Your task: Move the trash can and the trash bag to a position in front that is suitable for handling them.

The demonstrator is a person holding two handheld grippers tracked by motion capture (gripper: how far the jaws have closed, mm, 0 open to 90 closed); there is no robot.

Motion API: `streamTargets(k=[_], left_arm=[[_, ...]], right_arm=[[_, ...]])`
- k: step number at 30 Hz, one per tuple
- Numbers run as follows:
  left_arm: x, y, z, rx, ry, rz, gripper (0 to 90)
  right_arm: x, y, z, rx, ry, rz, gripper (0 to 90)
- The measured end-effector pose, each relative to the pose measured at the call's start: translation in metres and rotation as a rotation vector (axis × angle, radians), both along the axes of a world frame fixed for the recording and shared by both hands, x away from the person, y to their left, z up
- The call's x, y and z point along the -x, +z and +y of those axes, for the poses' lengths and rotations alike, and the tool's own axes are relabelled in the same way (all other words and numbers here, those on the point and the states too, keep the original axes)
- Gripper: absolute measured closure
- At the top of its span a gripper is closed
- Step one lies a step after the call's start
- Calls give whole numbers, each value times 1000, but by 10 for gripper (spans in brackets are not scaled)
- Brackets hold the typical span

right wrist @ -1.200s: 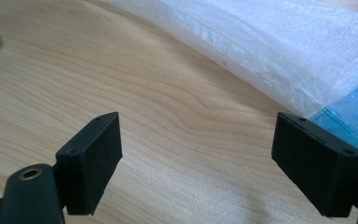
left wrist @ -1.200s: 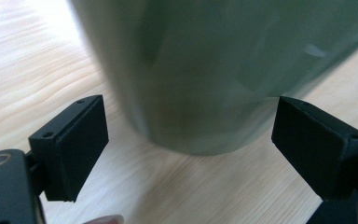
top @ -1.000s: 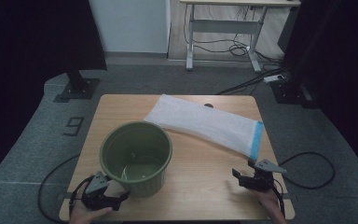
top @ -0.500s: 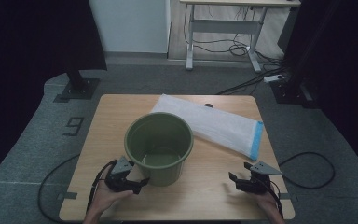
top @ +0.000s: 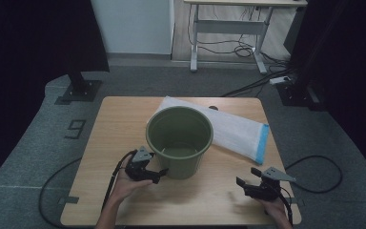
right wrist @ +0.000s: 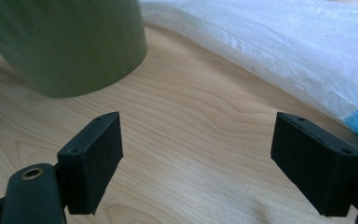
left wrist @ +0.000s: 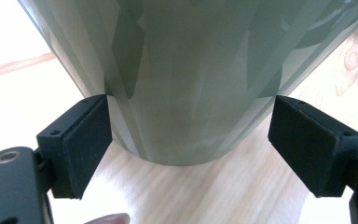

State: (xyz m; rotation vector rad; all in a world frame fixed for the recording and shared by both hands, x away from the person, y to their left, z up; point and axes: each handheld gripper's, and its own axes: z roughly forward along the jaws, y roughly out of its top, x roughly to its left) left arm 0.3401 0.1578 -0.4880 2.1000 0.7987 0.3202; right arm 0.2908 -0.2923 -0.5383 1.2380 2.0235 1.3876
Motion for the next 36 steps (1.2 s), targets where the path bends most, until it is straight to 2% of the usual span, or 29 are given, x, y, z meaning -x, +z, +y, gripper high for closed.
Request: streamTargets(k=[4, 7, 11, 15, 21, 25, 31, 36], left_arm=[[-5, 4, -8, 3, 9, -9, 135], [-1, 8, -5, 24, 26, -11, 140], [10, 15, 5, 30, 44, -23, 139], [22, 15, 23, 40, 72, -21, 139], [39, 9, 48, 32, 115, -17, 138], [47, 1, 62, 30, 124, -10, 137], [51, -11, 70, -5, 150, -3, 136], [50, -12, 69, -12, 156, -7, 136]], right_arm=[[0, -2, -1, 15, -4, 5, 159], [1, -2, -1, 27, -7, 2, 159], [2, -2, -1, 41, -8, -1, 159], [2, -2, 0, 50, -10, 2, 159], [2, -3, 3, 70, 1, 4, 159], [2, -5, 4, 78, 15, 11, 159], [1, -8, 7, 86, 60, 35, 159], [1, -9, 8, 104, 49, 35, 157]])
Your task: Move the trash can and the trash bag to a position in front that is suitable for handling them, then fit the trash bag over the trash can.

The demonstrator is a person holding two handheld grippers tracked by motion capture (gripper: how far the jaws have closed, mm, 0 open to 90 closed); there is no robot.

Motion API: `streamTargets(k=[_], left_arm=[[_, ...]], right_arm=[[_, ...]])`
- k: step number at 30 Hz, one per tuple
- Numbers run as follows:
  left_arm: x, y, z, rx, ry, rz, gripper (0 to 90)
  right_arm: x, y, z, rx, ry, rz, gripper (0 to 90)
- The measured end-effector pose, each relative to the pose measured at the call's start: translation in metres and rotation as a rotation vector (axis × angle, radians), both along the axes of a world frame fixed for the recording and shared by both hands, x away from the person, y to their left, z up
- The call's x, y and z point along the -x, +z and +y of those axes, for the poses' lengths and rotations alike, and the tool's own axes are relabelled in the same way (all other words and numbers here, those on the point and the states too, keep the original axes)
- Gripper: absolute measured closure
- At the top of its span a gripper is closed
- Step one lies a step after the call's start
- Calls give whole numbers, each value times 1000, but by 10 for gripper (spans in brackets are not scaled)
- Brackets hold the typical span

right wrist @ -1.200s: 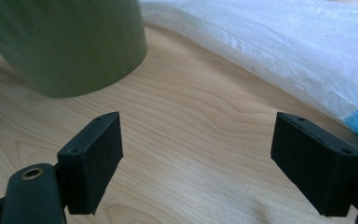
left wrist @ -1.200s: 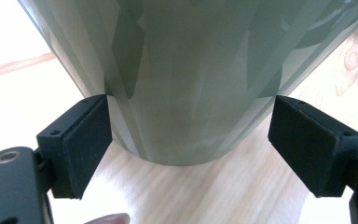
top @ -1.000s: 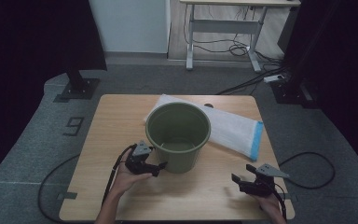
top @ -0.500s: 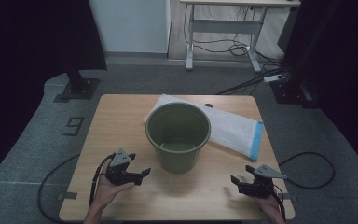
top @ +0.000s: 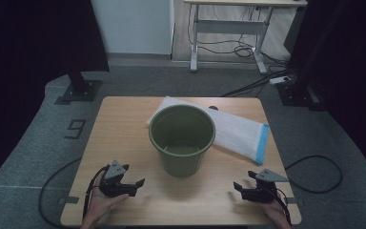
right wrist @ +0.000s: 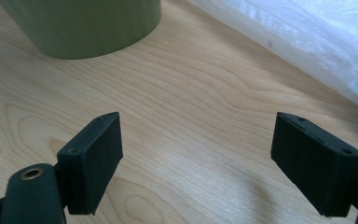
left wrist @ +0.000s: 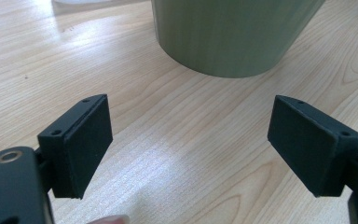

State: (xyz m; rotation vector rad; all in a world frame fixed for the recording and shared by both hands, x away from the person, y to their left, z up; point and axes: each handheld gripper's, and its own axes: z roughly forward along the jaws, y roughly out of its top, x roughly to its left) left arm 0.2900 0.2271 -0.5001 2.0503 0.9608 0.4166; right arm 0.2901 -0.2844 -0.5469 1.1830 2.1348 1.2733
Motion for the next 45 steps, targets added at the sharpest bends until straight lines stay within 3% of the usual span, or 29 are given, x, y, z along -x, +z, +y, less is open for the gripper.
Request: streamTargets(k=[6, 11, 14, 16, 17, 22, 29, 32, 39, 44, 45], left_arm=[[0, -2, 2, 1, 17, -2, 136], [0, -4, 6, 3, 22, 2, 138], [0, -6, 9, 11, 32, 8, 138], [0, -7, 11, 26, 38, 15, 139], [0, -8, 11, 32, 40, 19, 139], [0, -9, 10, 24, 34, 19, 139], [-2, -15, 8, 0, 20, 32, 142], [-4, -18, 10, -9, 25, 42, 142], [-9, -18, 13, 21, 47, 45, 144], [-9, -19, 14, 17, 51, 46, 144], [-8, -19, 14, 15, 52, 45, 144]], right_arm=[[-3, 4, -2, 18, -63, -37, 156], [-14, 9, 5, 73, -74, -59, 156], [-27, 17, 10, 86, -79, -77, 157], [-47, 26, 16, 61, -81, -78, 166], [-47, 26, 16, 61, -81, -78, 166], [-86, 32, 37, 76, -60, -46, 178], [-128, 21, 61, 132, -76, 3, 208], [-136, 18, 66, 143, -64, 2, 245], [-147, 7, 72, 200, -43, 75, 306], [-149, 2, 71, 231, -56, 115, 417], [-150, 1, 69, 214, -67, 126, 457]])
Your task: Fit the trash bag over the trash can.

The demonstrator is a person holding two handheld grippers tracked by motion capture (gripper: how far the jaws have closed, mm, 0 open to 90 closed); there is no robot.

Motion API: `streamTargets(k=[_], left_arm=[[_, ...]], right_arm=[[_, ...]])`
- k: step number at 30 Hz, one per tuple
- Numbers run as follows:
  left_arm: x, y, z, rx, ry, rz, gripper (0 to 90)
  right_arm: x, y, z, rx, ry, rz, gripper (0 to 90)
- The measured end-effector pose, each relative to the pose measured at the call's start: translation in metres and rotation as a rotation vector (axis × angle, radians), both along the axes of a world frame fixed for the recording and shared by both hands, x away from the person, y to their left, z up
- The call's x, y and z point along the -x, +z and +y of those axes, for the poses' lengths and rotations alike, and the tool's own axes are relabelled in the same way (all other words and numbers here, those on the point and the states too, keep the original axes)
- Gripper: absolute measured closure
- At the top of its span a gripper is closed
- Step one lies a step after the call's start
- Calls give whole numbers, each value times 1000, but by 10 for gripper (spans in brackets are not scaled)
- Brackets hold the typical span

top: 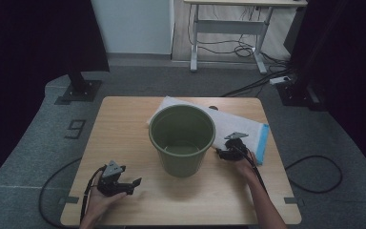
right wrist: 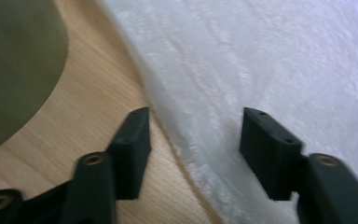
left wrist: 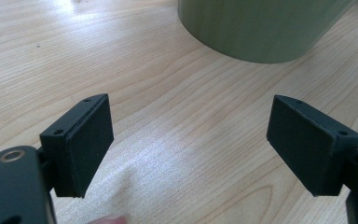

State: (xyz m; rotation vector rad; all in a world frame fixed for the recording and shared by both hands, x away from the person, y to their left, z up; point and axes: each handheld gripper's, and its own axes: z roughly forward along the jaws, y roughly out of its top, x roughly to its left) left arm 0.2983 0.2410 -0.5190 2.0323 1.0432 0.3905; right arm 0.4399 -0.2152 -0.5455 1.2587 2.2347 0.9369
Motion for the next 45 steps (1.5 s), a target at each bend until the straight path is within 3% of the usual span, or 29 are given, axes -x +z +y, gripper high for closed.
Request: streamTargets(k=[2, 5, 6, 7, 10, 15, 18, 21, 23, 29, 32, 37, 41, 45], left_arm=[[0, -1, 1, -3, 4, 2, 144], [0, -1, 2, -3, 12, 5, 145], [0, -1, 3, -2, 14, 5, 146], [0, -2, 3, -1, 14, 6, 146], [0, -3, 4, -4, 15, 9, 146], [0, -3, 5, 6, 24, 10, 147], [0, -3, 5, 6, 18, 11, 149], [0, -1, 4, 13, 18, 8, 150], [0, -1, 4, 16, 17, 7, 150], [-2, -1, 1, 0, 4, 6, 155], [-1, -1, -1, -10, -4, 5, 155], [-2, -1, -2, -13, -14, 2, 155], [-3, -1, -4, -16, -17, 3, 155], [-4, -2, -4, -15, -18, 8, 156]], right_arm=[[-1, 0, -3, -5, -15, -6, 532], [-1, -1, -10, -42, -27, 0, 740], [1, -1, -14, -38, -30, -3, 828], [3, -1, -16, -29, -32, -7, 858], [8, 1, -19, -25, -44, 9, 879], [37, -2, -39, -83, -51, 4, 883], [62, -4, -49, -74, -40, -12, 883], [82, 4, -60, -74, -37, -19, 883], [97, 5, -67, -95, -34, -11, 883], [138, 1, -76, -84, -52, 2, 883], [151, -2, -83, -69, -81, 2, 883], [175, -3, -97, -93, -112, -3, 874], [179, 2, -95, -93, -116, -41, 664], [168, 12, -82, -89, -116, -101, 474]])
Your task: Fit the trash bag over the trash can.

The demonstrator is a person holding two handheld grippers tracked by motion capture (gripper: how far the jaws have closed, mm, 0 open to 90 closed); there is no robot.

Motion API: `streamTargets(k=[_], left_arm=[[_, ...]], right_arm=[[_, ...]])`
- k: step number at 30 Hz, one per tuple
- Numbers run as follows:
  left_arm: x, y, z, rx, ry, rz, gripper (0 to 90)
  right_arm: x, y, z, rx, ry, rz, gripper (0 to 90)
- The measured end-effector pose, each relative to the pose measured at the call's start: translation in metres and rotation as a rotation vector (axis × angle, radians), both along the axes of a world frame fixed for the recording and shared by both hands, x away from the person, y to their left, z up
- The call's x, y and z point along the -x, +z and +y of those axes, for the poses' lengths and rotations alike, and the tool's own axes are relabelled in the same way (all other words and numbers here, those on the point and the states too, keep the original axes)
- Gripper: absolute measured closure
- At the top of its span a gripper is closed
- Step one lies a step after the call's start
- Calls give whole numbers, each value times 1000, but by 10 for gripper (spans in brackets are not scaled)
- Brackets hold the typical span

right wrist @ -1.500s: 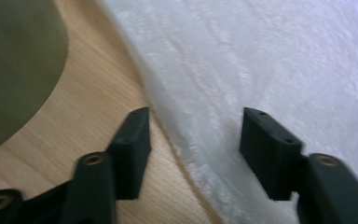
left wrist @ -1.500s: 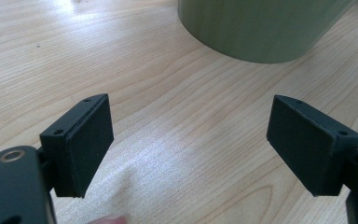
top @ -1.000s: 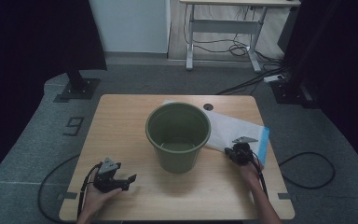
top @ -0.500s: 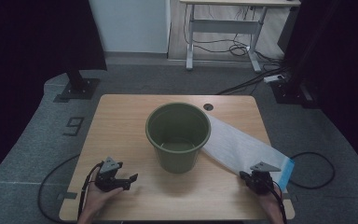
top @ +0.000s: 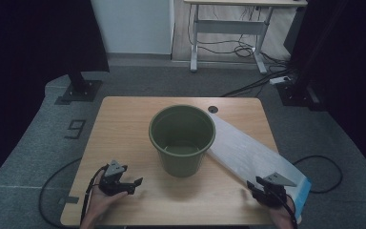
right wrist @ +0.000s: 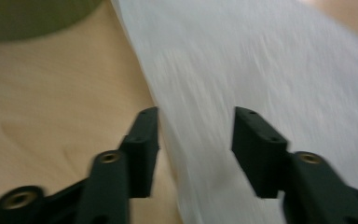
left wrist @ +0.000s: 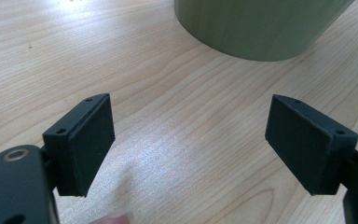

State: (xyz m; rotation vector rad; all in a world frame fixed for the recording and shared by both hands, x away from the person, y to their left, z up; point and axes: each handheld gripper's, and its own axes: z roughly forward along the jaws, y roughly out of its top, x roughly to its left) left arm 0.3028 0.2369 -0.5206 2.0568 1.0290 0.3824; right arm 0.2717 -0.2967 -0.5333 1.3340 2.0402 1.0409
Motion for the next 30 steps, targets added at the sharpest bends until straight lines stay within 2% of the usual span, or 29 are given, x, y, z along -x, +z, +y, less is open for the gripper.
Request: streamTargets(k=[4, 7, 11, 13, 18, 25, 30], left_arm=[[0, -1, -1, -11, -1, 4, 156], [0, -1, -2, -11, -1, 4, 156], [0, -2, -1, -10, 0, 7, 157], [-1, -3, -2, -12, 0, 10, 157], [-1, -2, 0, -14, 1, 6, 157], [-2, -2, 2, 1, 9, 9, 157], [-2, -2, 1, -3, 7, 12, 157]], right_arm=[[-22, 11, 24, -23, 64, -43, 412], [-42, 13, 44, -25, 120, -41, 414], [-67, 15, 70, -18, 164, -21, 446], [-78, 13, 81, 3, 166, -22, 451], [-101, 4, 95, 6, 173, 2, 455], [-116, -7, 107, 16, 189, 19, 455], [-125, -12, 112, 40, 185, 33, 510]])
